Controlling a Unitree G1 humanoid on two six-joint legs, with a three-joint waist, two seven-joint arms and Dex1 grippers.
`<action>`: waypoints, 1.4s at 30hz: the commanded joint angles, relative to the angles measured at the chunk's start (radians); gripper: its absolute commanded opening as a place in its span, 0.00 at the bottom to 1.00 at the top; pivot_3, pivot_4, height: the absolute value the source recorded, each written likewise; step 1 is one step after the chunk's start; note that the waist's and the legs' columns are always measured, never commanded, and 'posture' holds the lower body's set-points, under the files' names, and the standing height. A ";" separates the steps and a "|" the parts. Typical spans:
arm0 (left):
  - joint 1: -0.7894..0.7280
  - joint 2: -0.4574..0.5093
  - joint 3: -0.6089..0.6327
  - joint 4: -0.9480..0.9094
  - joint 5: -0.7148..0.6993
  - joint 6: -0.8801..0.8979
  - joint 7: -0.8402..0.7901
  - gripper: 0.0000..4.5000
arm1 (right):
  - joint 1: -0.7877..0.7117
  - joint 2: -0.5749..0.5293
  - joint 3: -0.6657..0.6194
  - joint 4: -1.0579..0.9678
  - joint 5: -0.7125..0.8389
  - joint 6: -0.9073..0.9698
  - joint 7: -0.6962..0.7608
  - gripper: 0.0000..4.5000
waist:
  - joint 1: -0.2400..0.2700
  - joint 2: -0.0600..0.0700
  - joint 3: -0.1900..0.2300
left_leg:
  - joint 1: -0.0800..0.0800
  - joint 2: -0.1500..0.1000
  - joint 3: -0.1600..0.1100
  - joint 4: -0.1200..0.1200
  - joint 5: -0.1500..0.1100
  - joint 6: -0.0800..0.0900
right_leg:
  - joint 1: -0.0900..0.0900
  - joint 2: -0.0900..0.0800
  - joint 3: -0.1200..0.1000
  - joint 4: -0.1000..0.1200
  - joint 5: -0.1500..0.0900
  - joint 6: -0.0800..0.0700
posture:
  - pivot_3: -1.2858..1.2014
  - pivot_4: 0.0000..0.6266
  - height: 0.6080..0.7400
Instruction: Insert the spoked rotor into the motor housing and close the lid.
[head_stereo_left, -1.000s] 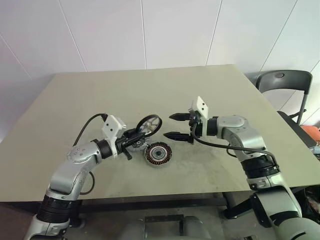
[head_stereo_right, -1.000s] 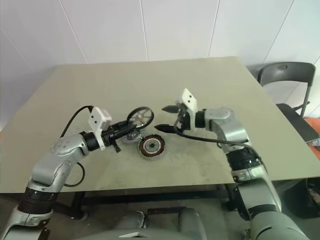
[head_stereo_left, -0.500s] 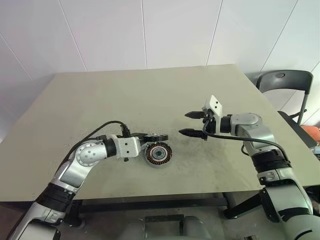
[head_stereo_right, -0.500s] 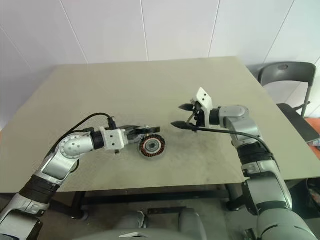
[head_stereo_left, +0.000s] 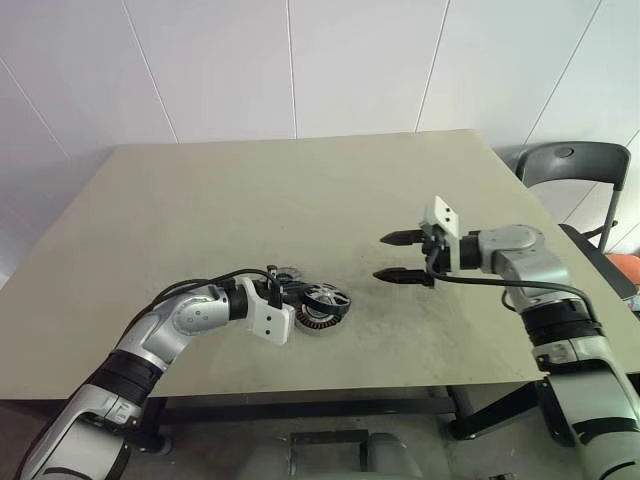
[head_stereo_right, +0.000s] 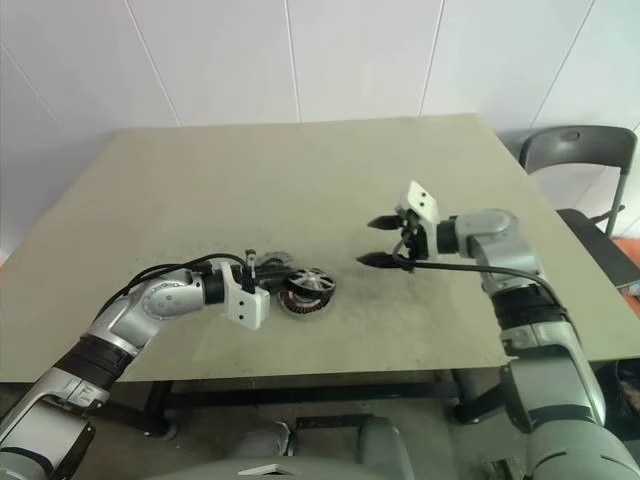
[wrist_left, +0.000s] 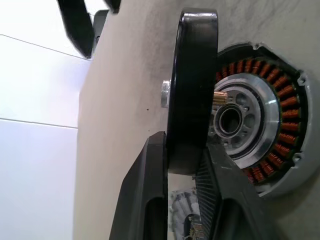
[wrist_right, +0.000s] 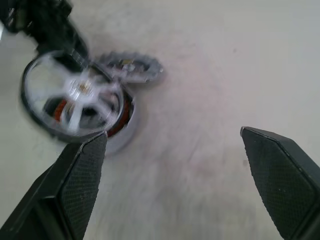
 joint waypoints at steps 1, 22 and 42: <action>-0.052 -0.002 0.014 0.026 0.067 -0.050 0.078 0.10 | 0.001 -0.019 -0.012 -0.029 0.013 0.005 0.035 1.00 | 0.001 0.000 0.000 | 0.000 0.000 0.000 0.000 0.000 0.000 | 0.000 0.000 0.000 0.000 0.000 0.000 | 0.52 0.00 1.00; -0.086 0.014 0.005 0.063 0.040 -0.078 0.060 0.99 | 0.006 0.016 -0.016 -0.069 0.021 0.039 0.030 1.00 | 0.010 0.000 0.000 | 0.002 0.000 0.000 0.001 0.000 0.000 | 0.001 0.000 0.000 0.001 0.000 0.001 | 0.52 0.00 1.00; 0.137 0.100 0.415 -0.347 -0.801 0.813 -0.158 0.99 | -0.034 0.110 0.004 -0.223 0.116 0.342 -0.044 1.00 | 0.002 0.000 0.000 | 0.003 0.000 -0.001 0.001 0.000 0.000 | 0.001 0.000 0.000 0.003 -0.001 0.002 | 0.52 0.00 1.00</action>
